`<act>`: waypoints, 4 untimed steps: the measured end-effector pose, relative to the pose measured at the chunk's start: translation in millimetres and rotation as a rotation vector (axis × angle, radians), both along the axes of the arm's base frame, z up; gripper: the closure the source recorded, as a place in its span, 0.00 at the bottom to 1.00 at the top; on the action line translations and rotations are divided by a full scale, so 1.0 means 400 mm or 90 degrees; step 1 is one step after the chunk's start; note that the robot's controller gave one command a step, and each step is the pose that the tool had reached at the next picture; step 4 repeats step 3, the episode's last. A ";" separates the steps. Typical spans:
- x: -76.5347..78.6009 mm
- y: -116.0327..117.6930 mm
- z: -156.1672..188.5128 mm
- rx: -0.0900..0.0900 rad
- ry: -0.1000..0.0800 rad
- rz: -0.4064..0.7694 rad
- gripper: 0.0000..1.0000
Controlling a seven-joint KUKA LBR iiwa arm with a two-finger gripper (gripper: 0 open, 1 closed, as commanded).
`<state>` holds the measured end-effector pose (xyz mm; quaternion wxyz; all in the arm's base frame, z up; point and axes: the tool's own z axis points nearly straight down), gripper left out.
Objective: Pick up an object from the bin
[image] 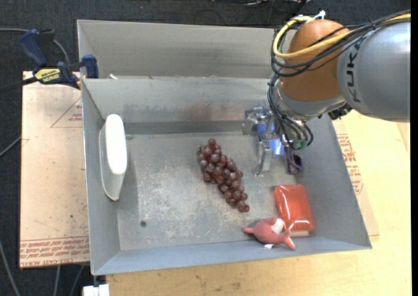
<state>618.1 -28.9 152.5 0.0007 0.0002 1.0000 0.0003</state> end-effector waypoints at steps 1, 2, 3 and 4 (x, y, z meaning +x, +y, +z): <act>-0.130 0.123 -0.139 0.002 0.000 -0.058 1.00; -0.130 0.123 -0.139 0.002 0.000 -0.058 1.00; -0.133 0.117 0.304 0.002 -0.007 0.021 1.00; -0.133 0.117 0.304 0.002 -0.007 0.021 1.00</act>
Offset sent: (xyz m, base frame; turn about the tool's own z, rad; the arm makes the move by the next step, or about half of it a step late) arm 0.0000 0.0000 0.0000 0.0000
